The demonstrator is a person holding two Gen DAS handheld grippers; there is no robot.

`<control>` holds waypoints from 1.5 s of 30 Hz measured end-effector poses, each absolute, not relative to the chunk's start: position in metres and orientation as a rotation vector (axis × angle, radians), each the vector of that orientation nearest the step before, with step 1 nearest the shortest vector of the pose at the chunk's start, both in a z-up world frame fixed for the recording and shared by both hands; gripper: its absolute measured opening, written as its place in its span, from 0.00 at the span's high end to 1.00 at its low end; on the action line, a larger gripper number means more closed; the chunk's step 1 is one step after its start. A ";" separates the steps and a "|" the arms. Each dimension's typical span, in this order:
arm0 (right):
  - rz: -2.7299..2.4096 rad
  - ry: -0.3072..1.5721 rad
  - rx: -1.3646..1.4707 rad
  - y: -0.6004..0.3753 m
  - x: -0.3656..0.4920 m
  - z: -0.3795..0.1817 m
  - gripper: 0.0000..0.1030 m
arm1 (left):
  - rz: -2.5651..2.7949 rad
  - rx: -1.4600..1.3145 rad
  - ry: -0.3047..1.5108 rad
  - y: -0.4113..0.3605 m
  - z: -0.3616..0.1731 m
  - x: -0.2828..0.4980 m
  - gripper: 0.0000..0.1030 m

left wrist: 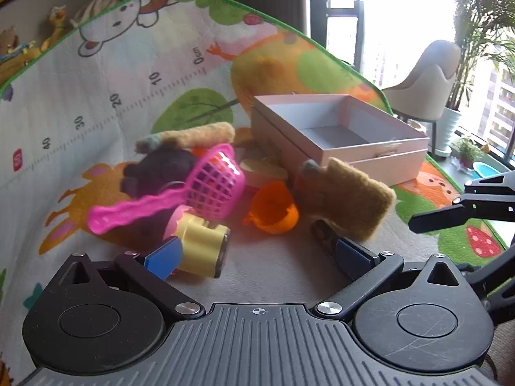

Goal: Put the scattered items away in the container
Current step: 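Move the right tool toward the black plastic-wrapped roller, then grasp the black wrapped roller with the right tool while the left tool grasps the tan fuzzy roller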

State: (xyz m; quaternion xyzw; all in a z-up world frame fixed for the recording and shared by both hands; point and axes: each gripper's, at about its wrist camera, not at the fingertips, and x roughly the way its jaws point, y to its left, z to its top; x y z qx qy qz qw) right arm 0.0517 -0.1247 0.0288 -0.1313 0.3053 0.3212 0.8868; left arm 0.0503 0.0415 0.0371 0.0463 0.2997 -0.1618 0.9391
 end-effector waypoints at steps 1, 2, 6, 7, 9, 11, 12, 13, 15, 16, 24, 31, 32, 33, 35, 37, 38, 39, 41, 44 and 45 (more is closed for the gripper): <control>0.656 0.640 -0.297 -0.116 0.056 0.025 0.41 | -0.327 0.078 0.612 0.047 0.040 0.049 0.00; 0.642 0.653 -0.312 -0.110 0.060 0.020 0.42 | -0.327 0.057 0.613 0.053 0.043 0.047 0.00; 0.630 0.673 -0.308 -0.115 0.065 0.017 0.60 | -0.313 0.048 0.600 0.063 0.047 0.035 0.00; 0.629 0.676 -0.314 -0.119 0.063 0.018 0.64 | -0.313 0.061 0.597 0.062 0.046 0.032 0.00; 0.627 0.684 -0.322 -0.130 0.059 0.019 0.66 | -0.320 0.087 0.595 0.060 0.041 0.029 0.00; 0.619 0.699 -0.340 -0.144 0.049 0.021 0.66 | -0.317 0.096 0.601 0.057 0.034 0.031 0.00; 0.613 0.709 -0.346 -0.150 0.047 0.022 0.66 | -0.307 0.098 0.602 0.056 0.031 0.035 0.00; 0.602 0.718 -0.353 -0.157 0.044 0.024 0.66 | -0.295 0.100 0.600 0.055 0.030 0.038 0.00; 0.550 0.720 -0.377 -0.171 0.039 0.025 0.66 | -0.254 0.105 0.580 0.056 0.027 0.046 0.00; 0.501 0.716 -0.388 -0.178 0.040 0.025 0.66 | -0.239 0.107 0.569 0.057 0.027 0.049 0.00; 0.409 0.685 -0.259 -0.201 0.045 0.031 0.46 | -0.418 0.115 0.558 0.042 0.030 0.042 0.00; 0.575 0.631 -0.279 -0.165 0.040 0.030 0.43 | -0.624 0.137 0.585 0.023 0.038 0.002 0.01; 0.586 0.639 -0.278 -0.160 0.044 0.028 0.48 | -0.610 0.133 0.582 0.024 0.039 0.001 0.01; 0.601 0.653 -0.274 -0.156 0.047 0.025 0.53 | -0.584 0.128 0.580 0.028 0.040 0.001 0.00; 0.624 0.689 -0.262 -0.151 0.053 0.020 0.71 | -0.522 0.103 0.581 0.035 0.042 0.003 0.00; 0.638 0.691 -0.255 -0.152 0.053 0.020 0.75 | -0.473 0.043 0.596 0.044 0.042 0.007 0.00; 0.637 0.688 -0.261 -0.154 0.051 0.021 0.75 | -0.455 0.013 0.603 0.048 0.041 0.007 0.00; 0.631 0.684 -0.266 -0.158 0.049 0.022 0.75 | -0.438 -0.006 0.605 0.051 0.040 0.008 0.00; 0.599 0.687 -0.282 -0.169 0.046 0.024 0.77 | -0.396 -0.027 0.601 0.052 0.037 0.010 0.00; 0.471 0.682 -0.340 -0.189 0.047 0.023 0.81 | -0.384 -0.022 0.609 0.047 0.032 0.018 0.00; 0.407 0.669 -0.370 -0.195 0.049 0.022 0.81 | -0.384 -0.018 0.610 0.044 0.031 0.021 0.00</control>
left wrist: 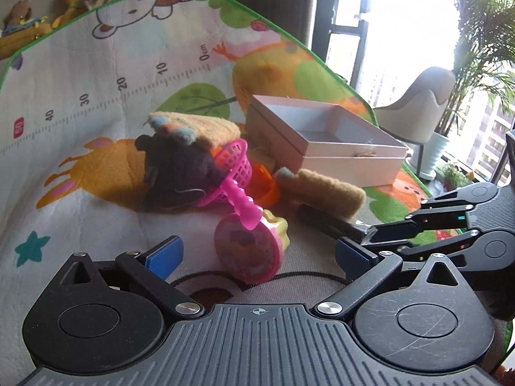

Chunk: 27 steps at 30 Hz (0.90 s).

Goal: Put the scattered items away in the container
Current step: 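Grasp the black wrapped roller with the right tool while the left tool grasps the tan fuzzy roller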

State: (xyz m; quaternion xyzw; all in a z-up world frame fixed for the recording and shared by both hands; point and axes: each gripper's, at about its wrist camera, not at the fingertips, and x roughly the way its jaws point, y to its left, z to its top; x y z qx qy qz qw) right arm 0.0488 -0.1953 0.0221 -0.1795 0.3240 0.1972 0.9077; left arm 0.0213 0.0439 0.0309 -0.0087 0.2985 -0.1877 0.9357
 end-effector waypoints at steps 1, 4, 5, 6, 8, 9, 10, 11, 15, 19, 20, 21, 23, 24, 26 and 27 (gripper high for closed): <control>0.342 0.651 -0.401 -0.201 0.050 0.021 0.81 | -0.383 -0.009 0.609 0.041 0.030 0.024 0.00; 0.281 0.662 -0.343 -0.219 0.057 0.025 0.77 | -0.379 0.023 0.598 0.032 0.029 0.033 0.00; 0.309 0.679 -0.278 -0.222 0.057 0.029 0.71 | -0.381 0.033 0.595 0.030 0.028 0.036 0.00; 0.344 0.685 -0.222 -0.223 0.056 0.032 0.67 | -0.383 0.043 0.595 0.027 0.027 0.039 0.01; 0.408 0.667 -0.194 -0.212 0.048 0.034 0.49 | -0.383 0.061 0.598 0.023 0.024 0.044 0.01; 0.434 0.650 -0.204 -0.205 0.045 0.033 0.44 | -0.378 0.067 0.600 0.022 0.024 0.045 0.01; 0.456 0.627 -0.222 -0.195 0.042 0.032 0.38 | -0.369 0.069 0.602 0.022 0.023 0.046 0.01; 0.470 0.607 -0.245 -0.184 0.041 0.030 0.38 | -0.359 0.067 0.606 0.023 0.022 0.048 0.01; 0.496 0.631 -0.283 -0.160 0.060 0.018 0.47 | -0.350 0.040 0.617 0.032 0.025 0.047 0.01; 0.556 0.700 -0.246 -0.166 0.063 0.022 0.76 | -0.369 -0.014 0.633 0.039 0.028 0.040 0.01; 0.574 0.692 -0.262 -0.171 0.055 0.025 0.76 | -0.370 -0.023 0.633 0.039 0.029 0.038 0.00; 0.586 0.688 -0.285 -0.176 0.046 0.027 0.76 | -0.371 -0.027 0.630 0.039 0.029 0.037 0.00; 0.600 0.693 -0.331 -0.189 0.030 0.030 0.76 | -0.374 -0.022 0.624 0.037 0.029 0.035 0.01; 0.604 0.691 -0.355 -0.197 0.024 0.031 0.76 | -0.376 -0.017 0.624 0.035 0.028 0.036 0.01; 0.584 0.667 -0.438 -0.212 0.017 0.030 0.70 | -0.383 -0.007 0.631 0.029 0.025 0.040 0.01; 0.535 0.636 -0.503 -0.217 0.014 0.028 0.65 | -0.389 -0.004 0.634 0.025 0.024 0.042 0.01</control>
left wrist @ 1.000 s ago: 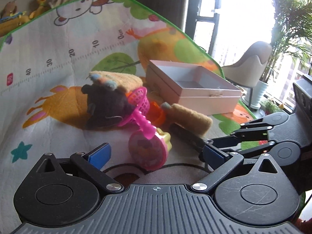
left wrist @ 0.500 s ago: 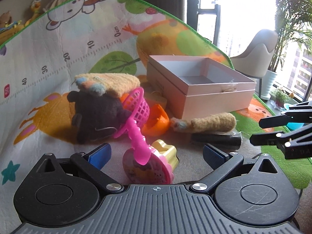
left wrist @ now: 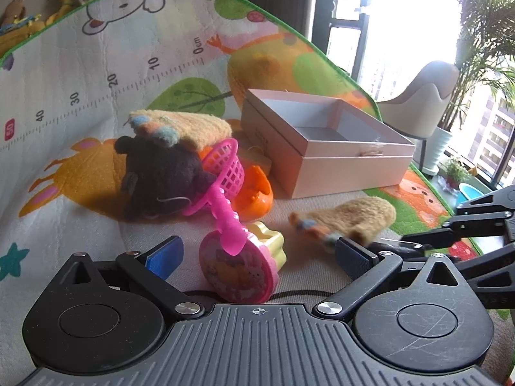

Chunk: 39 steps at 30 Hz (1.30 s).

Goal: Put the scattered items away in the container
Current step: 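Grasp the black wrapped roller with the right tool while the left tool grasps the tan fuzzy roller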

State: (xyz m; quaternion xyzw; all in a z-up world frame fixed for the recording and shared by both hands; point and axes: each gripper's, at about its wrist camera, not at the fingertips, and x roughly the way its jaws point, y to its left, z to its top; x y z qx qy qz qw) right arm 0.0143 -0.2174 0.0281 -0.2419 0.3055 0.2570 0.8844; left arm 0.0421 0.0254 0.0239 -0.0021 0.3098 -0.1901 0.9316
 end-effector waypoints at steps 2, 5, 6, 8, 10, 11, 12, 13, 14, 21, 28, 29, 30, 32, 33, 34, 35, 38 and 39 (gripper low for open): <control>0.351 0.552 -0.637 -0.228 0.014 0.021 0.40 | -0.414 -0.006 0.636 0.018 0.023 0.044 0.00; 0.233 0.591 -0.488 -0.249 0.030 0.030 0.34 | -0.492 -0.030 0.639 0.009 0.026 0.040 0.00; 0.250 0.614 -0.388 -0.256 0.033 0.035 0.32 | -0.518 -0.040 0.640 0.006 0.028 0.037 0.00; 0.305 0.624 -0.273 -0.260 0.033 0.038 0.26 | -0.562 -0.046 0.641 0.000 0.031 0.029 0.00; 0.334 0.608 -0.272 -0.254 0.030 0.035 0.26 | -0.573 -0.042 0.643 -0.004 0.033 0.021 0.00; 0.331 0.604 -0.286 -0.248 0.029 0.031 0.26 | -0.570 -0.038 0.644 -0.006 0.033 0.018 0.00; 0.317 0.606 -0.297 -0.242 0.032 0.028 0.26 | -0.561 -0.028 0.644 -0.008 0.033 0.015 0.00; 0.295 0.609 -0.304 -0.236 0.035 0.025 0.26 | -0.544 -0.010 0.647 -0.009 0.033 0.013 0.00; 0.282 0.605 -0.305 -0.228 0.038 0.023 0.26 | -0.516 0.018 0.649 -0.010 0.031 0.011 0.00; 0.465 0.483 -0.301 -0.186 0.026 0.033 0.21 | -0.366 0.021 0.641 0.011 0.037 0.009 0.00; 0.401 0.599 -0.223 -0.192 0.038 0.019 0.16 | -0.359 -0.045 0.624 0.027 0.051 0.001 0.00; 0.409 0.598 -0.225 -0.191 0.037 0.018 0.16 | -0.366 -0.044 0.623 0.025 0.050 0.001 0.00; 0.412 0.595 -0.230 -0.191 0.036 0.018 0.16 | -0.373 -0.042 0.624 0.022 0.050 0.001 0.00; 0.411 0.596 -0.239 -0.191 0.037 0.017 0.27 | -0.390 -0.035 0.629 0.016 0.048 0.002 0.00; 0.409 0.606 -0.241 -0.191 0.039 0.016 0.36 | -0.402 -0.028 0.633 0.013 0.047 0.002 0.00; 0.410 0.625 -0.236 -0.193 0.041 0.015 0.49 | -0.416 -0.014 0.637 0.010 0.046 0.003 0.00; 0.409 0.646 -0.226 -0.196 0.043 0.014 0.57 | -0.427 0.009 0.638 0.006 0.044 0.005 0.00; 0.378 0.654 -0.218 -0.205 0.041 0.013 0.62 | -0.408 0.109 0.637 -0.006 0.033 0.018 0.00; 0.361 0.651 -0.223 -0.208 0.040 0.012 0.62 | -0.376 0.142 0.634 -0.007 0.030 0.025 0.00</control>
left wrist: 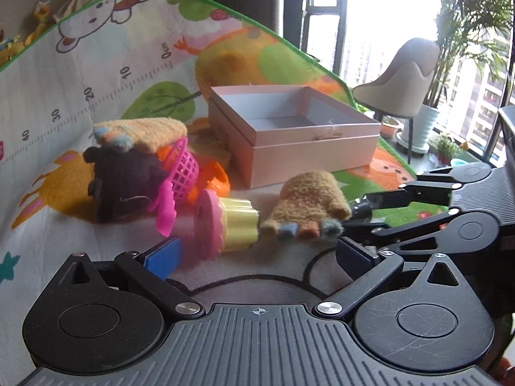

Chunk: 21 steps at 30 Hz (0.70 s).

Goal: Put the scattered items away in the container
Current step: 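Grasp the black wrapped roller with the right tool while the left tool grasps the tan fuzzy roller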

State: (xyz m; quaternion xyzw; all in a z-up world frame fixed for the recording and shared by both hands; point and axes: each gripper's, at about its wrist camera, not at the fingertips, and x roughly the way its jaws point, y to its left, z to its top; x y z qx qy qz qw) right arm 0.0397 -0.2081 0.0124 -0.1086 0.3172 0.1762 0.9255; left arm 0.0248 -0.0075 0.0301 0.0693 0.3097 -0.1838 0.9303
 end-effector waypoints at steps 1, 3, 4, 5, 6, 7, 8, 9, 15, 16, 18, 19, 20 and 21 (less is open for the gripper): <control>0.343 0.646 -0.227 -0.211 0.039 0.012 0.62 | -0.325 0.176 0.624 -0.007 0.028 0.033 0.00; 0.313 0.638 -0.230 -0.216 0.038 0.011 0.62 | -0.220 0.221 0.595 -0.003 0.026 0.048 0.00; 0.309 0.636 -0.227 -0.218 0.038 0.011 0.62 | -0.161 0.235 0.579 0.000 0.028 0.055 0.00; 0.310 0.635 -0.223 -0.218 0.038 0.011 0.60 | -0.098 0.248 0.556 0.004 0.030 0.059 0.00; 0.310 0.632 -0.222 -0.218 0.038 0.010 0.59 | -0.050 0.257 0.533 0.007 0.033 0.061 0.00; 0.309 0.629 -0.223 -0.217 0.039 0.010 0.57 | -0.022 0.254 0.513 0.011 0.037 0.061 0.00; 0.311 0.629 -0.221 -0.216 0.039 0.010 0.54 | -0.028 0.234 0.499 0.015 0.044 0.058 0.00; 0.314 0.630 -0.215 -0.216 0.040 0.010 0.52 | -0.058 0.209 0.487 0.018 0.049 0.053 0.00; 0.338 0.626 -0.119 -0.229 0.041 0.012 0.49 | -0.463 0.340 0.406 -0.028 0.058 -0.002 0.00; 0.337 0.628 -0.086 -0.234 0.042 0.012 0.49 | -0.513 0.401 0.417 -0.040 0.050 -0.006 0.00; 0.327 0.637 -0.017 -0.244 0.044 0.012 0.49 | -0.561 0.498 0.444 -0.060 0.033 -0.006 0.02; 0.324 0.641 0.009 -0.248 0.046 0.012 0.48 | -0.567 0.530 0.460 -0.068 0.026 -0.001 0.16; 0.321 0.645 0.030 -0.251 0.047 0.012 0.47 | -0.570 0.547 0.481 -0.073 0.021 0.005 0.38; 0.322 0.646 0.040 -0.252 0.048 0.012 0.46 | -0.569 0.549 0.500 -0.076 0.018 0.011 0.46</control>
